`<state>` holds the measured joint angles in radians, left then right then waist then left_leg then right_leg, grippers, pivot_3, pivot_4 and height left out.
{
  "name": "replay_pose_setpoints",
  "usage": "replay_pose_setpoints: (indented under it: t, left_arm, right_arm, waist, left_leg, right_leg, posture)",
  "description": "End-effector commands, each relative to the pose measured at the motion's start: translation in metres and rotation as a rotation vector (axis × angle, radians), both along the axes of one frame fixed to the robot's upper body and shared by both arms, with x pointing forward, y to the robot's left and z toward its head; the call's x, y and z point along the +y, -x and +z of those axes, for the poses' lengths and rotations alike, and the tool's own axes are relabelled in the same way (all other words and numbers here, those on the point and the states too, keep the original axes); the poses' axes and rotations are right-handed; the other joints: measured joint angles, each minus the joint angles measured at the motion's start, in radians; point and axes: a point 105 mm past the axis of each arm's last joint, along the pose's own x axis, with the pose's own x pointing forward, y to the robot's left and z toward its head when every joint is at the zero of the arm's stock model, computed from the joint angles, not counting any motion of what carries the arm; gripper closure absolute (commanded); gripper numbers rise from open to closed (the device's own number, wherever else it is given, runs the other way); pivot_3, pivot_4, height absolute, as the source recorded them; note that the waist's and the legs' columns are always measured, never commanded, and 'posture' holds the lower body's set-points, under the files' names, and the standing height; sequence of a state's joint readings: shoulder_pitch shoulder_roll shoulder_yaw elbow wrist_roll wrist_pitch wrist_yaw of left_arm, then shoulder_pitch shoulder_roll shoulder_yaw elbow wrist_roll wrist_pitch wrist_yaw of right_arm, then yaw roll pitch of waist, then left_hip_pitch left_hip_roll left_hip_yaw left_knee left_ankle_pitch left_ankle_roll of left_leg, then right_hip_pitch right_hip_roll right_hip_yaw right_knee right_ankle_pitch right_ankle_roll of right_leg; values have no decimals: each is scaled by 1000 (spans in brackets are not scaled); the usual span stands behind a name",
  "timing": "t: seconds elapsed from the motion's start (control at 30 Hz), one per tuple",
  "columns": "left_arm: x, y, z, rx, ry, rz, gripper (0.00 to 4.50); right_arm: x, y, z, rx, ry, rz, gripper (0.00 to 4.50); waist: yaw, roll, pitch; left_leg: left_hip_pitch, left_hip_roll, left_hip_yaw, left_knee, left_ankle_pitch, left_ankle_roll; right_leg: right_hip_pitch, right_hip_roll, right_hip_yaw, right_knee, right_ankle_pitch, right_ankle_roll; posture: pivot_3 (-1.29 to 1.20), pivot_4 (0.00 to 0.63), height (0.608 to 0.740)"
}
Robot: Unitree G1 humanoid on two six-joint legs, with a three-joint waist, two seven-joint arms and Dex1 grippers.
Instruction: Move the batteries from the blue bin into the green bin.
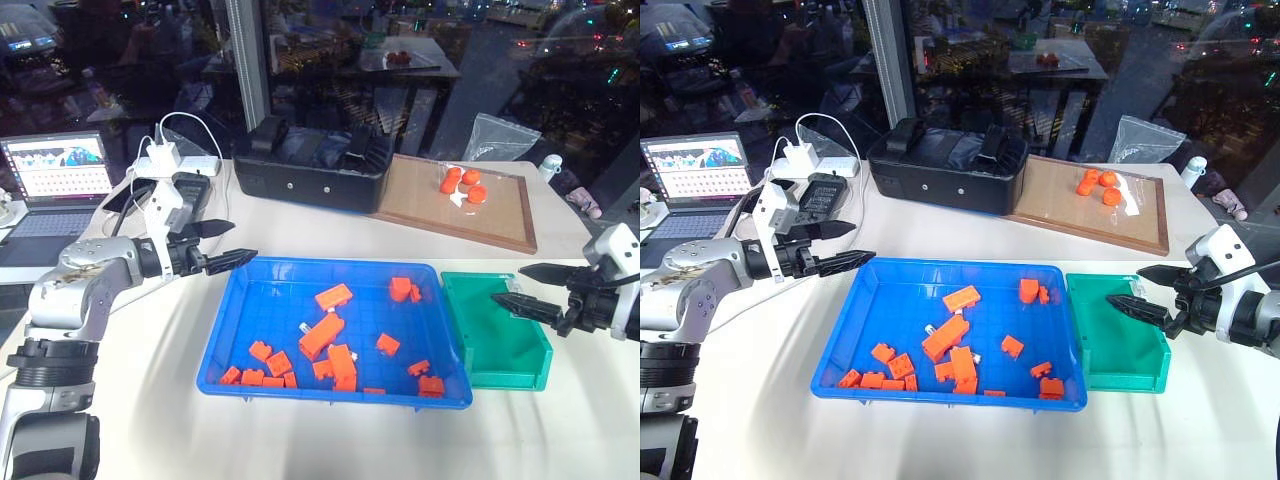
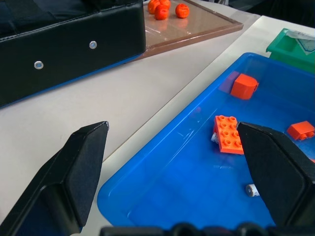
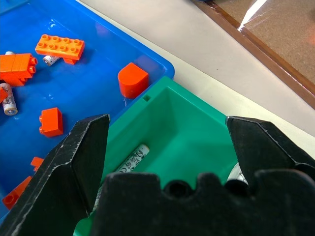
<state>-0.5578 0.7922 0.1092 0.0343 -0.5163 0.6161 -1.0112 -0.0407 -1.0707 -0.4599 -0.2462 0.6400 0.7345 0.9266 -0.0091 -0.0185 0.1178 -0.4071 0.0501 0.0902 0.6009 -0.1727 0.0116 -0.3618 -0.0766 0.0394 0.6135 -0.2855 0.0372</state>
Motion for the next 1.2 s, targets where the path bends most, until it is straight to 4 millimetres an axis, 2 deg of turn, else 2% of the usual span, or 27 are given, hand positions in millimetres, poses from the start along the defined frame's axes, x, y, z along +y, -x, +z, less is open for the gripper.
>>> replay_pose_setpoints:
  t: [0.03,0.13,0.2,0.4,0.57,0.7,0.77,0.93,1.2]
  left_arm:
    - [-12,6,18,-35,2,-94,0]
    - [-29,27,22,-12,-39,-270,0]
    - [-34,37,21,-37,-81,-334,0]
    - [-39,60,6,70,-146,-452,0]
    - [-37,72,-6,93,-195,-486,0]
    - [-31,82,-18,132,-245,-506,0]
    - [-28,85,-23,142,-264,-507,0]
    - [-23,87,-26,142,-284,-492,0]
    - [-18,91,-24,128,-306,-470,0]
  right_arm:
    - [13,2,13,-49,45,44,127]
    - [50,4,4,3,137,196,127]
    - [66,6,-5,34,182,270,127]
    - [116,9,-28,93,248,481,127]
    - [165,3,-38,53,267,628,127]
    - [189,-4,-47,50,298,696,127]
    - [201,0,-52,75,302,767,127]
    - [212,13,-62,137,319,916,127]
    - [229,3,-84,110,354,981,127]
  waist:
    - [0,0,0]
    - [-2,0,0]
    - [-4,0,0]
    - [-4,0,0]
    - [-4,0,0]
    - [0,0,0]
    - [2,0,0]
    - [9,0,0]
    - [5,-1,0]
  left_leg:
    - [0,0,0,0,0,0]
    - [-1,0,0,1,0,0]
    - [-2,0,0,0,0,0]
    - [-3,0,1,0,0,0]
    - [-7,1,0,4,0,0]
    - [-8,1,1,6,0,0]
    - [-8,0,1,7,0,0]
    - [-9,1,2,7,0,0]
    - [-9,2,3,7,0,0]
  right_leg:
    - [0,0,0,0,0,0]
    - [-1,0,0,1,0,0]
    - [-4,0,1,2,0,0]
    - [-7,1,2,3,0,-1]
    - [-10,2,2,6,0,-2]
    - [-13,1,2,11,-1,-3]
    - [-17,1,1,13,-2,-4]
    - [-22,1,2,16,-2,-4]
    - [-24,3,2,18,-3,-6]
  posture:
    - [0,150,735]
    - [0,150,735]
    - [0,150,735]
    - [0,150,735]
    - [0,150,735]
    - [0,150,735]
    - [0,150,735]
    - [0,150,735]
    - [0,150,735]
